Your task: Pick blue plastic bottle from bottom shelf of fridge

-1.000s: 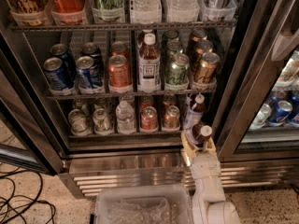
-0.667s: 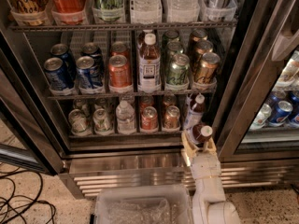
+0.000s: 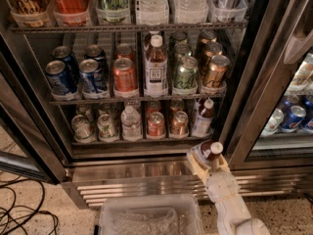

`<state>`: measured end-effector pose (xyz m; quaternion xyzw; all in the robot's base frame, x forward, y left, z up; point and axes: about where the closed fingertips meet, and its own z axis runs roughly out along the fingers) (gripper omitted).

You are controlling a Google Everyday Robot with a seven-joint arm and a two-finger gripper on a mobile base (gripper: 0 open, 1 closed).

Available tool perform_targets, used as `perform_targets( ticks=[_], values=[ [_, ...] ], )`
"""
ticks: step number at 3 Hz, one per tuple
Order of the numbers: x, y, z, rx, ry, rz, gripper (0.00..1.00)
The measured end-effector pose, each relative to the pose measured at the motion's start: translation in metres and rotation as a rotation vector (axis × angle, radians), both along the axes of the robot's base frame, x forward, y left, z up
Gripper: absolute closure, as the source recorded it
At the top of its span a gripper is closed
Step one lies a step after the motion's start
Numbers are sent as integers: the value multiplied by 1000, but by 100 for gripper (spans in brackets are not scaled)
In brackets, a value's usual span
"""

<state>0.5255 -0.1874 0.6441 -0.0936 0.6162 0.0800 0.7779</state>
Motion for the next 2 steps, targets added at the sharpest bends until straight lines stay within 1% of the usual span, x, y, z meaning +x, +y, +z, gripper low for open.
perform_targets(
  ticks=[1,2],
  values=[
    [-23,26,-36,58,118,203,100],
    [-59,47,-67,-60,190,366,100]
  ],
)
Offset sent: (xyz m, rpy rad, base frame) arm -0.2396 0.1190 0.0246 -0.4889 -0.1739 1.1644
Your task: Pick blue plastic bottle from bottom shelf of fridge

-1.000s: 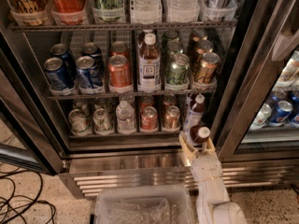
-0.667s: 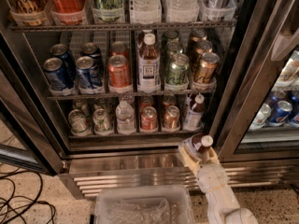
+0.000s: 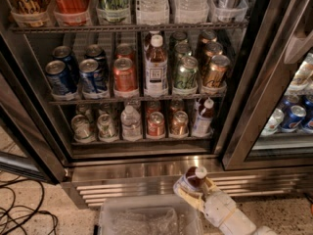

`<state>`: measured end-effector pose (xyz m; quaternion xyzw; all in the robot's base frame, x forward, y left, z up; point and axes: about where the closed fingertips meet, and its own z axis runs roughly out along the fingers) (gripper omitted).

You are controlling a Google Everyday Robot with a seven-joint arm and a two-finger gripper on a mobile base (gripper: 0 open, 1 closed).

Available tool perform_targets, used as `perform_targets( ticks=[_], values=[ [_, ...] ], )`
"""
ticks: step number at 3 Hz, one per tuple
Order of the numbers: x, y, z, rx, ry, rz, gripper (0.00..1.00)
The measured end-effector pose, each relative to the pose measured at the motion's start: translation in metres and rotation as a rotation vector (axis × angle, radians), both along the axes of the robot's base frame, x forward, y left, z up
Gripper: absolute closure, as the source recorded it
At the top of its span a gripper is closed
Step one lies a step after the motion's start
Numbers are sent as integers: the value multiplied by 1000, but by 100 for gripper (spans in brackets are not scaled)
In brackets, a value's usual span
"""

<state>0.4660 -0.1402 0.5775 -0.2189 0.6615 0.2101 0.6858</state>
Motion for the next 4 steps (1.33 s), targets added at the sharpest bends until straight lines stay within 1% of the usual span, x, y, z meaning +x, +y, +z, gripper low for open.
perform_targets(
  ticks=[2,3,4],
  values=[
    [-1,1,-6,-1,-5,3,100],
    [-8,14,19,-84,-59,89,100],
    [-17,24,36,-148,-108,149,100]
  ],
)
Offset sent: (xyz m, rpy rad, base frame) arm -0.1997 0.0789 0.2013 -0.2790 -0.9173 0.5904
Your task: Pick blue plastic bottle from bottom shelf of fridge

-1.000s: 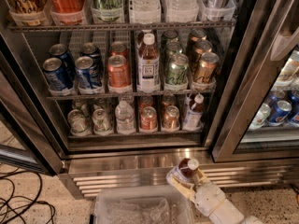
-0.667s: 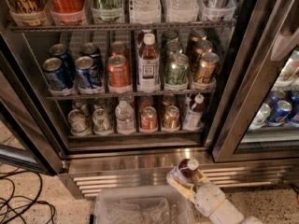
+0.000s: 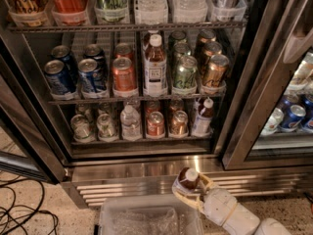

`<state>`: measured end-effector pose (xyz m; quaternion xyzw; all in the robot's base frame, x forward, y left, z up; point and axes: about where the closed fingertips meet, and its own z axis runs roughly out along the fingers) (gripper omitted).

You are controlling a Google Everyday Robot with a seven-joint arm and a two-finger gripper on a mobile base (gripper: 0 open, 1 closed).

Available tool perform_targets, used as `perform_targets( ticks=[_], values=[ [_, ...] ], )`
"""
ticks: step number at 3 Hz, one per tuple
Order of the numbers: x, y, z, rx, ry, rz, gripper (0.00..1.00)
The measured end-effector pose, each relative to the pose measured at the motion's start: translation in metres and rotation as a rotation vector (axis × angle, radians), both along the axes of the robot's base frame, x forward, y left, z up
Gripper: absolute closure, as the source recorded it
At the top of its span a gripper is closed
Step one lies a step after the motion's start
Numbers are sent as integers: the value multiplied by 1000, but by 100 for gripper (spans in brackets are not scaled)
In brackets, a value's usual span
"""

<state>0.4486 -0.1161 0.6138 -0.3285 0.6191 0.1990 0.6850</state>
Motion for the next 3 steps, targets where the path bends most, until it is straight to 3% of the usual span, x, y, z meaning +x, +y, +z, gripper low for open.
perform_targets(
  ticks=[3],
  values=[
    [-1,1,-9,-5,-5,5,100]
  ],
)
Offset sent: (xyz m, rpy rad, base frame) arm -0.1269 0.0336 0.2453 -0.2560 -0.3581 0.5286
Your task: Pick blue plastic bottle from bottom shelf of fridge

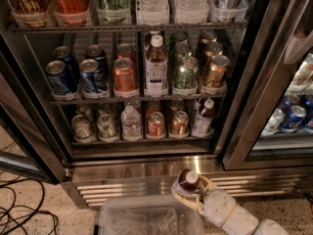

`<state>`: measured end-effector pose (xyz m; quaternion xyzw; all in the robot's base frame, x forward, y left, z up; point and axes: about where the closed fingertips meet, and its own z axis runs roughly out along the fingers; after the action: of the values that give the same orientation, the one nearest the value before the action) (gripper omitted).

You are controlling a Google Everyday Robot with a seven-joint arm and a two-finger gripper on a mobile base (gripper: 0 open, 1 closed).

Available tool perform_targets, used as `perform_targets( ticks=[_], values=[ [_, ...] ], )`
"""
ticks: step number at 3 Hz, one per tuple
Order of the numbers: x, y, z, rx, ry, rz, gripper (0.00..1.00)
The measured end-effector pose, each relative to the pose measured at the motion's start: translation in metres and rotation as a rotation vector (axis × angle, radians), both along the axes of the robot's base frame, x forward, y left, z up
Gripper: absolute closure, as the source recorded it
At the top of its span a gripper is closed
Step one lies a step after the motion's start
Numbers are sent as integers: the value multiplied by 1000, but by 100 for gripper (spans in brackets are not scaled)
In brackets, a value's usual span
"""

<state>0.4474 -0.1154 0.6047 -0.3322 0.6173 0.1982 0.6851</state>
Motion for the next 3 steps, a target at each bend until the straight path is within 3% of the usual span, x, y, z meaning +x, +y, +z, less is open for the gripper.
perform_targets(
  ticks=[3],
  values=[
    [-4,5,-2,-48,-36,10,100]
  ],
)
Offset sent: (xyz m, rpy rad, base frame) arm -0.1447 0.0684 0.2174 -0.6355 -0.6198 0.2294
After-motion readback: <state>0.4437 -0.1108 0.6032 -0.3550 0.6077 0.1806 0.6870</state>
